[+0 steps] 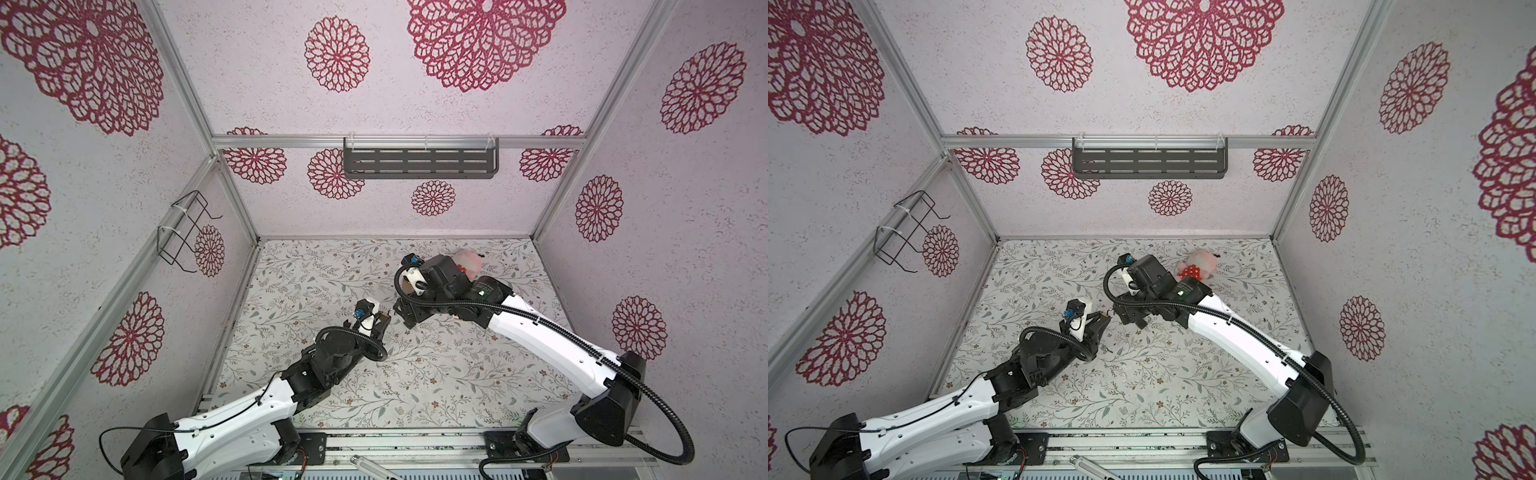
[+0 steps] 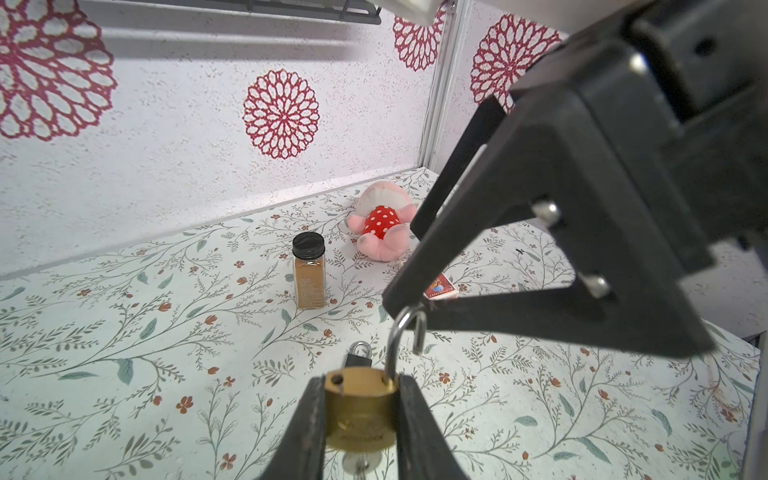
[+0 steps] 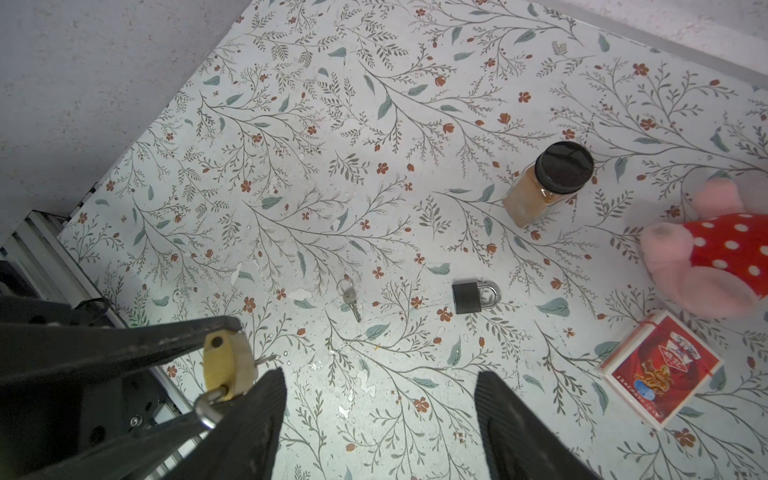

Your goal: Unlock with the key

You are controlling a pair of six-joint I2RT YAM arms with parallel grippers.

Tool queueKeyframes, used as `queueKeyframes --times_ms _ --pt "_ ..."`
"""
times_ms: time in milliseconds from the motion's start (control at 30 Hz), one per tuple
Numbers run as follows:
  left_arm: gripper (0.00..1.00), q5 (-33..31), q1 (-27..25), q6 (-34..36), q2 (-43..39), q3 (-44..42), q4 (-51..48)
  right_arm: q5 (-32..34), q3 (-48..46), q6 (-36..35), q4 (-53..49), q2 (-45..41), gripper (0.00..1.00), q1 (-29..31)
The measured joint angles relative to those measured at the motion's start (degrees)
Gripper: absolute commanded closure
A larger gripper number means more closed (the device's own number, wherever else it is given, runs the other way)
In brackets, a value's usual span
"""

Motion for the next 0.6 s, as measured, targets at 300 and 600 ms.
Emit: queueKeyframes --times_ms 300,600 --pt "1.00 -1.5 0.0 -1.0 -0.2 -0.1 0.1 -1.6 -3.6 0.3 2.7 -3.5 0.24 -1.9" --pt "1.00 -6.6 2.6 -9.8 -5.9 0.3 -8.5 -1.5 -9.2 1.0 3.8 -8.5 0.22 -3.9"
